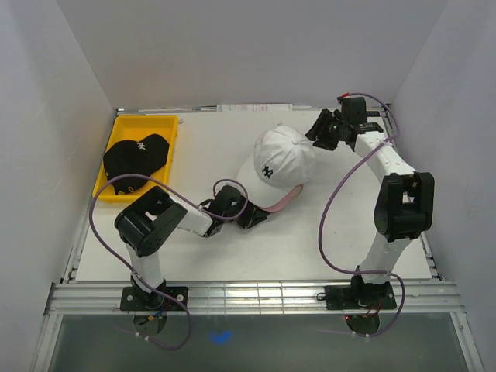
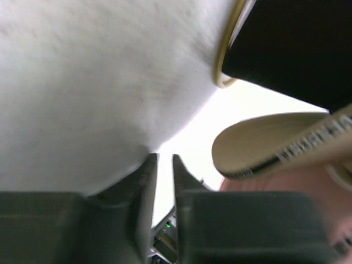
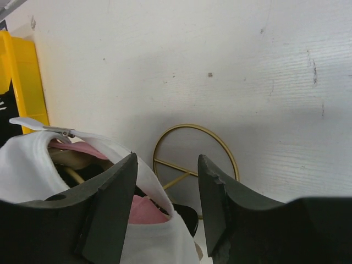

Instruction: Stack the hats

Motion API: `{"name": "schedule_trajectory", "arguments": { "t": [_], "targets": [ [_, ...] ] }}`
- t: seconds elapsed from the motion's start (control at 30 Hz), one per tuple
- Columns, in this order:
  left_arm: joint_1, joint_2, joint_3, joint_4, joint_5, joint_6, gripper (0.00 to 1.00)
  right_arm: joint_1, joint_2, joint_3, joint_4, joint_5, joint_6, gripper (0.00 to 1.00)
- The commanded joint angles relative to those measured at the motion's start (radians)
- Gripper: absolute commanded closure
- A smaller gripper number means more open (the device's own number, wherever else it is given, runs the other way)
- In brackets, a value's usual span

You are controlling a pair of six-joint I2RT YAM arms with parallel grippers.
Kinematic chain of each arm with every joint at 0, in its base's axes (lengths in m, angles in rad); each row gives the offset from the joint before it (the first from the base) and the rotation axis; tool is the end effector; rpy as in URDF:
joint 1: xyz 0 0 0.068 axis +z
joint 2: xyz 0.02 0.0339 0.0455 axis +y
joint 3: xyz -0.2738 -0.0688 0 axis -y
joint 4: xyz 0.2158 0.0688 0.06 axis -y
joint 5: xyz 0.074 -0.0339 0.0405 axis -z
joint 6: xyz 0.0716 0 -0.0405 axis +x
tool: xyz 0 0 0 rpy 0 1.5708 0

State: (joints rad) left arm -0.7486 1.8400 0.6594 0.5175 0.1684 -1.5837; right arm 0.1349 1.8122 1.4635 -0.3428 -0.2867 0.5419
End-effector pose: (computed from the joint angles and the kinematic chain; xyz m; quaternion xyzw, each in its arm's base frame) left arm 0.2441 -0.2432 0.1117 -0.3295 0.8336 -0.4314 0.1025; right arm 0.4121 0.0764 0.2710 0.1215 0.8894 0.2618 0.3544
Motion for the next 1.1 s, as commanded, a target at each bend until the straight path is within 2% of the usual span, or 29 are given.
{"name": "schedule_trajectory", "arguments": {
  "t": [0.0,0.23,0.47,0.7,0.77,0.9,0.97,1.07],
  "targets": [
    [0.0,-0.056,-0.027,-0.135,-0.001,0.048,0.66,-0.003,-0.042,0.057,-0.044,0.003,-0.01,0.46],
    [0.0,-0.157,-0.059,-0.226,-0.004,0.109,0.55,-0.015,-0.056,0.098,-0.073,0.006,-0.008,0.4],
    [0.0,-0.258,-0.107,-0.324,-0.006,0.151,0.5,-0.021,-0.062,0.149,-0.114,0.008,-0.002,0.32],
    [-0.003,-0.424,-0.135,-0.477,-0.033,0.218,0.46,-0.034,-0.089,0.147,-0.121,-0.005,0.009,0.29],
    [-0.003,-0.501,-0.112,-0.546,-0.043,0.25,0.46,-0.037,-0.106,0.146,-0.119,-0.012,0.009,0.29],
    [-0.001,-0.648,0.012,-0.792,-0.122,0.344,0.45,-0.063,-0.154,0.133,-0.116,-0.037,0.009,0.26],
    [-0.001,-0.734,0.067,-0.935,-0.162,0.373,0.5,-0.073,-0.189,0.112,-0.114,-0.067,0.009,0.25],
    [0.011,-0.801,0.222,-1.083,-0.302,0.433,0.52,-0.092,-0.255,0.062,-0.107,-0.081,-0.005,0.24]
  ]
}}
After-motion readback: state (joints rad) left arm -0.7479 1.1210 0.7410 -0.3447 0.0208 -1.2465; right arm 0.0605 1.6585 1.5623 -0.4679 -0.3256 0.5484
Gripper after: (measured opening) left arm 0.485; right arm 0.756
